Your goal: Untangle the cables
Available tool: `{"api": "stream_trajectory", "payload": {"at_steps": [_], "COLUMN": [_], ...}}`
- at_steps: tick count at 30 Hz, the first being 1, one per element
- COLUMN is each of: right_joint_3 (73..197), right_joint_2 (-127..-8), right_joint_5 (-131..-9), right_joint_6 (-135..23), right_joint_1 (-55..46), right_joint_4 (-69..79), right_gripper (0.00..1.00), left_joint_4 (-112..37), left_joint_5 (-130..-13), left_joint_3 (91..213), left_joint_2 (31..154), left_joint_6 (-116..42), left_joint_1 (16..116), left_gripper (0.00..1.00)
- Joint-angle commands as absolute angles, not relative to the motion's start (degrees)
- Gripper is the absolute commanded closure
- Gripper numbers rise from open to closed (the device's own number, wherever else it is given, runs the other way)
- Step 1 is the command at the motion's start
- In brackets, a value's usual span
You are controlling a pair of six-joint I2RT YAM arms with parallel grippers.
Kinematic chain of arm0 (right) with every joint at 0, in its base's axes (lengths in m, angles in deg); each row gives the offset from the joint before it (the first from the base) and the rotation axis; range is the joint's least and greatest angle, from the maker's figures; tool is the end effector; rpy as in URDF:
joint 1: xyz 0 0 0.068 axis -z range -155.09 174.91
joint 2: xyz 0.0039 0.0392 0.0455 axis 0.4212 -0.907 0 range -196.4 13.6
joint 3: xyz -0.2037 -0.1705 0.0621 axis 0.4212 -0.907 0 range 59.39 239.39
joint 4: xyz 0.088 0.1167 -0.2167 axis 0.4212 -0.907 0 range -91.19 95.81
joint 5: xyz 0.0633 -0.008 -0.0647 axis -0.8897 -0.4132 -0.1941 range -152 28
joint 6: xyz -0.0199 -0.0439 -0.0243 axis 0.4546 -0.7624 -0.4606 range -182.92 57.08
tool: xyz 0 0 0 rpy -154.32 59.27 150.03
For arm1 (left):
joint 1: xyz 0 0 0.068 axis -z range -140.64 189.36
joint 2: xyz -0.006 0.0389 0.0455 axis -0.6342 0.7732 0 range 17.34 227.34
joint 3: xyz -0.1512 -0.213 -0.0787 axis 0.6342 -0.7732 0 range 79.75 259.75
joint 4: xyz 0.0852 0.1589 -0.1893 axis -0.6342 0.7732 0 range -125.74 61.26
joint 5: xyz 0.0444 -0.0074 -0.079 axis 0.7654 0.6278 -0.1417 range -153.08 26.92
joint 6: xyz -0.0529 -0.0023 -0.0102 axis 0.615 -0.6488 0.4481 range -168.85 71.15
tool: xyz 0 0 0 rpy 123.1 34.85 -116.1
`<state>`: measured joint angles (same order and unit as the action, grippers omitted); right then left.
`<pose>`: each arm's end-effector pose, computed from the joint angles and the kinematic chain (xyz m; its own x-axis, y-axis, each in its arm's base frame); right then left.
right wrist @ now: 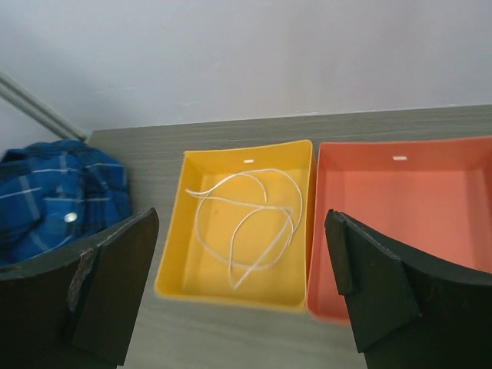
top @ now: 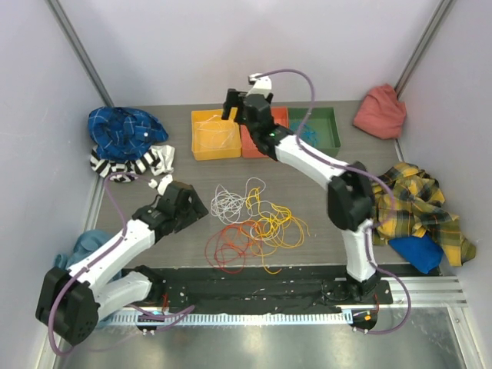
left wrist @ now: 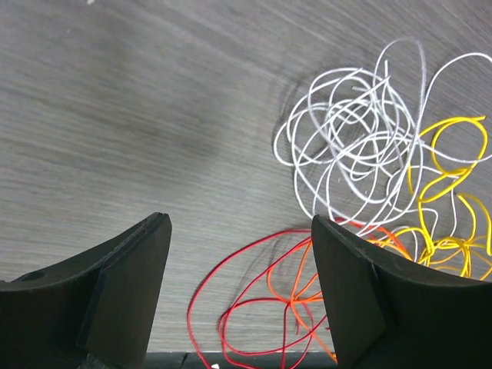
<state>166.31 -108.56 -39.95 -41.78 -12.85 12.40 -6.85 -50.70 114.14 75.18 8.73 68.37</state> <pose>0.4181 0.3068 0.3142 -0.2098 0.2603 -0.9425 -0.2128 0.9286 0.3038 0.1739 -0.0877 0.2085 -0.6742 -0.5689 -0.4709 -0.3918 0.8161 -0.4249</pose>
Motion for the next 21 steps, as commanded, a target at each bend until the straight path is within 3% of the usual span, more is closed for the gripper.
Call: {"api": "stream_trajectory", "payload": {"at_steps": [1, 7, 11, 16, 21], "right_joint_3": [144.6, 122.4, 117.8, 116.1, 116.2], "right_joint_2": [-87.8, -71.7, -67.3, -65.0, -63.7], "right_joint_5": [-34.9, -34.8, -34.7, -34.6, -35.1], "right_joint_6": [-39.3, -35.6, -36.0, -38.8, -40.2], "right_joint_1": [-16.1, -20.3, -20.6, -20.7, -20.5], "right_joint_4": [19.2, 18.2, 16.0, 15.6, 15.3], "right_gripper": [0.01, 0.00, 0.00, 0.00, 0.00], "left_joint_4": [-9.6, -9.0, -10.3, -1.8, -4.7], "left_joint_5": [-49.5, -52.4, -47.9, -35.8, -39.9], "left_joint_3": [121.4, 130.1, 131.2, 136.9, 138.9], "left_joint_2": [82.9, 96.0, 92.2, 90.5, 92.2], "left_joint_6": [5.8, 5.6, 6.5, 4.3, 1.1], "left_joint_1": [68.4, 68.4, 68.5, 68.4, 68.4], "left_gripper": [0.21, 0.25, 0.25, 0.23, 0.28]}}
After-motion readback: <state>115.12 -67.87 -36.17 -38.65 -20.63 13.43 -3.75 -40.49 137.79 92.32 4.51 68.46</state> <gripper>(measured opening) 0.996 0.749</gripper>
